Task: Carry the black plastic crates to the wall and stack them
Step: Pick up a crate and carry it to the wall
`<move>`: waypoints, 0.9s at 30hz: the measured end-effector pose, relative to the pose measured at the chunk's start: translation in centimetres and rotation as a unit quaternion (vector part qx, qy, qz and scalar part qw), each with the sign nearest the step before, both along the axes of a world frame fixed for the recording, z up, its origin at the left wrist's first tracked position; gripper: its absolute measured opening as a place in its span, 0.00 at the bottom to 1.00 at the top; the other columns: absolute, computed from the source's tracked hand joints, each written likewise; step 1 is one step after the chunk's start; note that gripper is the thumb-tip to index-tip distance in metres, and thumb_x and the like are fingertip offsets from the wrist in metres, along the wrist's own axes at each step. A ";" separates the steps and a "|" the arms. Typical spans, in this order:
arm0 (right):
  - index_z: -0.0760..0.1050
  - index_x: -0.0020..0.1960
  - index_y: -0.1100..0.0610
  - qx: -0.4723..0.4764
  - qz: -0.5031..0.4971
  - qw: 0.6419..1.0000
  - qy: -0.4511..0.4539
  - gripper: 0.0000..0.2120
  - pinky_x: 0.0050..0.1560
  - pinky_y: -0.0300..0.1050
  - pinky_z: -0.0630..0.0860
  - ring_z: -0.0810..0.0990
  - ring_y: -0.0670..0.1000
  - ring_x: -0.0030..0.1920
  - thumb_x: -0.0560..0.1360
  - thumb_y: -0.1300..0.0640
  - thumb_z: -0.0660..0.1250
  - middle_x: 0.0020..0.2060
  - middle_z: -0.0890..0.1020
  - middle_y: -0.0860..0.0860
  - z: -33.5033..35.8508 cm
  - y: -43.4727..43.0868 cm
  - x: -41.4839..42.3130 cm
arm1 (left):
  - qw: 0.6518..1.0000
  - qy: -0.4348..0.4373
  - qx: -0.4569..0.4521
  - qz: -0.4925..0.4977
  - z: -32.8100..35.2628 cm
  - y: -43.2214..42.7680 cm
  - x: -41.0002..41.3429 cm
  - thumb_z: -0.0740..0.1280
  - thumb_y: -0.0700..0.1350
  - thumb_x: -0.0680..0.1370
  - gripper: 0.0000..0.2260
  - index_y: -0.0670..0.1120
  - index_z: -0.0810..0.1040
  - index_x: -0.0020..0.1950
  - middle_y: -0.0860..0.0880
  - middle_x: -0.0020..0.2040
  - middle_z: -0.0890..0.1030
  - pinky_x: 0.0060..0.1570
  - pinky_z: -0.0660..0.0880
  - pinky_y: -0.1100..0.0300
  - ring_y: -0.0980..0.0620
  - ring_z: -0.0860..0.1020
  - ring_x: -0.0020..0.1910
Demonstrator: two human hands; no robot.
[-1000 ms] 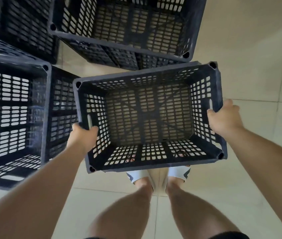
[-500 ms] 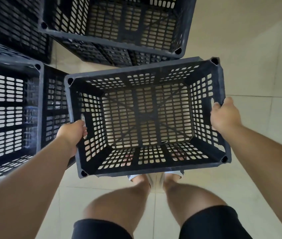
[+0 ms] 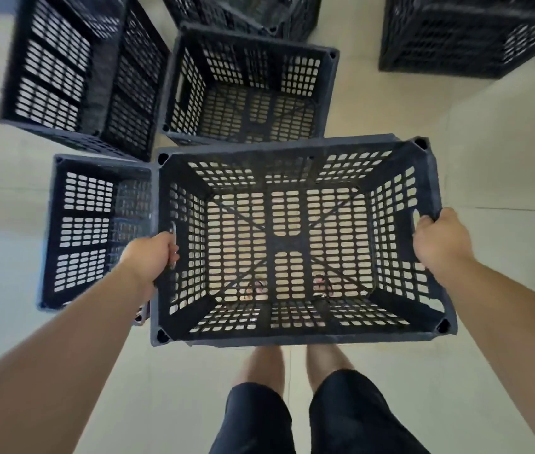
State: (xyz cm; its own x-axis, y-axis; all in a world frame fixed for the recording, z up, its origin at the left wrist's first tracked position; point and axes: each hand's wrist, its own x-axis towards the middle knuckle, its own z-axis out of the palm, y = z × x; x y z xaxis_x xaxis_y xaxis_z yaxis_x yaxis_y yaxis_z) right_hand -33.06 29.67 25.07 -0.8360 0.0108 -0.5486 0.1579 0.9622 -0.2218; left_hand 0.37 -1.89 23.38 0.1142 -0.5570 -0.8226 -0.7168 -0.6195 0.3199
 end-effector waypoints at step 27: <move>0.71 0.65 0.61 -0.069 0.287 0.952 0.086 0.16 0.46 0.52 0.71 0.77 0.65 0.54 0.83 0.55 0.55 0.59 0.78 0.64 30.3 -11.9 1.7 | 0.935 0.065 -0.152 0.313 31.2 16.3 10.6 0.65 0.47 0.78 0.12 0.46 0.73 0.36 0.46 0.34 0.77 0.34 0.71 0.58 0.49 0.75 0.31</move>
State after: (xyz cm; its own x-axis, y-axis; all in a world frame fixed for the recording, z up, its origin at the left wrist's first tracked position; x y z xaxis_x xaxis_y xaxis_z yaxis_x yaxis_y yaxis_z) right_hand -31.39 17.73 55.38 -0.7597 -0.5371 -0.3665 -0.4354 0.8389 -0.3268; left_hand 11.00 14.44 54.57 0.4067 -0.6244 -0.6669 -0.1876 -0.7715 0.6080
